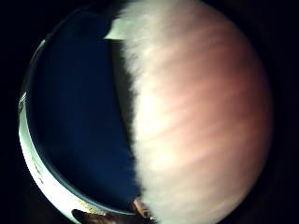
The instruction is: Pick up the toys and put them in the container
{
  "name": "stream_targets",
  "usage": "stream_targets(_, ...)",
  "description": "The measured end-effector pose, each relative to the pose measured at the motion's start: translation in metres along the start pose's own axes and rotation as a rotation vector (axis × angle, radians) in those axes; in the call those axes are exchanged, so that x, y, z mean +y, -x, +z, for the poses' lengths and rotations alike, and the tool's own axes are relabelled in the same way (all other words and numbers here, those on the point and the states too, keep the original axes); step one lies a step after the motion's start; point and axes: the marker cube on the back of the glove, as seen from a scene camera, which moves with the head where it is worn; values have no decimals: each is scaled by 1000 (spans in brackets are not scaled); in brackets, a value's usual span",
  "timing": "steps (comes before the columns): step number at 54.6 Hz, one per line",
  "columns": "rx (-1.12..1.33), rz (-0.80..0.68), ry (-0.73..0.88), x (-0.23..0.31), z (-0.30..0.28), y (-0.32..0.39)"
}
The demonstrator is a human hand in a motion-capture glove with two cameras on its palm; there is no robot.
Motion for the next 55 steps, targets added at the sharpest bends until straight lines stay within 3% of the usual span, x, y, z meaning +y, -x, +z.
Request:
stream_targets(7, -35, 50, -132, -3, 1, -7)
stream_targets(17, -51, 106, -136, 5, -17, -18)
stream_targets(42, 32, 35, -340, 109, -228, 8)
stream_targets(55, 22, -34, -380, 131, -263, 56)
